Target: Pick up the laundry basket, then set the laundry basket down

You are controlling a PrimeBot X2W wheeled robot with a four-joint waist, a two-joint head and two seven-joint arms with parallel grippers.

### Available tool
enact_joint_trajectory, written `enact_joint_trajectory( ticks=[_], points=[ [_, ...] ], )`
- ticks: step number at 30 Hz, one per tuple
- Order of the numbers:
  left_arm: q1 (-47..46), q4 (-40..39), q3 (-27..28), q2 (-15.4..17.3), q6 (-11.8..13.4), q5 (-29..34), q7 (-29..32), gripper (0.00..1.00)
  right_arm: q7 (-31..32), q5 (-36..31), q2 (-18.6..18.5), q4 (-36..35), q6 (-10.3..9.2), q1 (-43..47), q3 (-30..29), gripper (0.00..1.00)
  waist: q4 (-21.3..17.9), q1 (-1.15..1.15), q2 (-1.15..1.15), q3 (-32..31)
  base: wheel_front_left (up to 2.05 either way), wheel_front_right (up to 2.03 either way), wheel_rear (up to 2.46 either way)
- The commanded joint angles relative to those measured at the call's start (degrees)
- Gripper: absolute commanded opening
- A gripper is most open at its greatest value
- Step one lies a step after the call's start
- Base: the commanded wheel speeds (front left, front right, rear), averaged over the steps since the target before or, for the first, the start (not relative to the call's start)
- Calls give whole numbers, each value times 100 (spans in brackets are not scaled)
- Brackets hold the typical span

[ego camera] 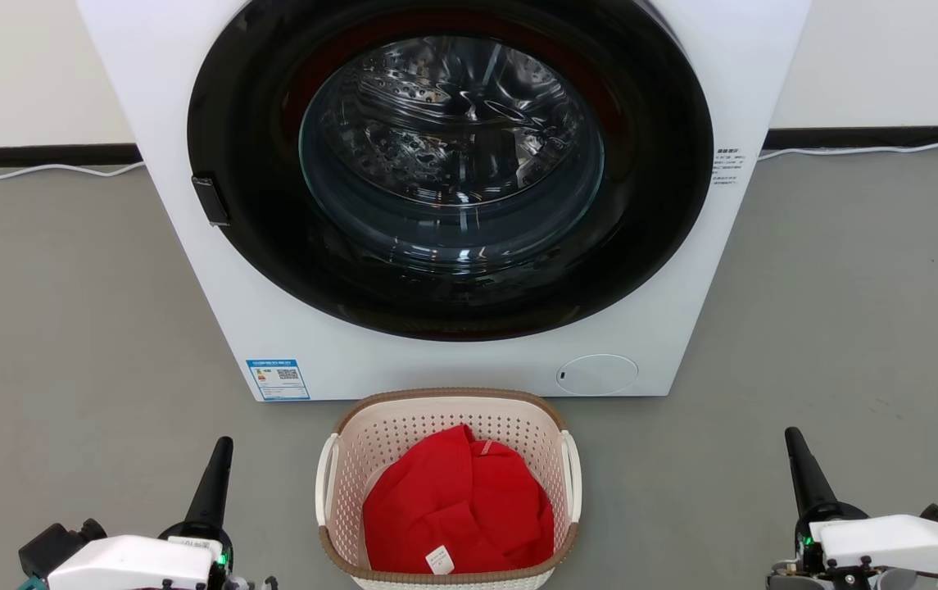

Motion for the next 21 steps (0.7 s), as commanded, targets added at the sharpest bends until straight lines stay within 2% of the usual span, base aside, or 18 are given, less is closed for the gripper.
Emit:
enact_joint_trajectory(
  ticks=[1, 21],
  points=[
    [-347, -125, 175, 19, -7, -141, 39, 0, 70, 178, -63, -162, 27, -331, 55, 0, 1, 0, 0, 1, 0, 0, 0],
    [-485, -82, 408, -135, -8, -1157, 381, 0, 414, 1473, -58, -186, 28, -427, -91, 0, 9, 0, 0, 12, 0, 0, 0]
  ],
)
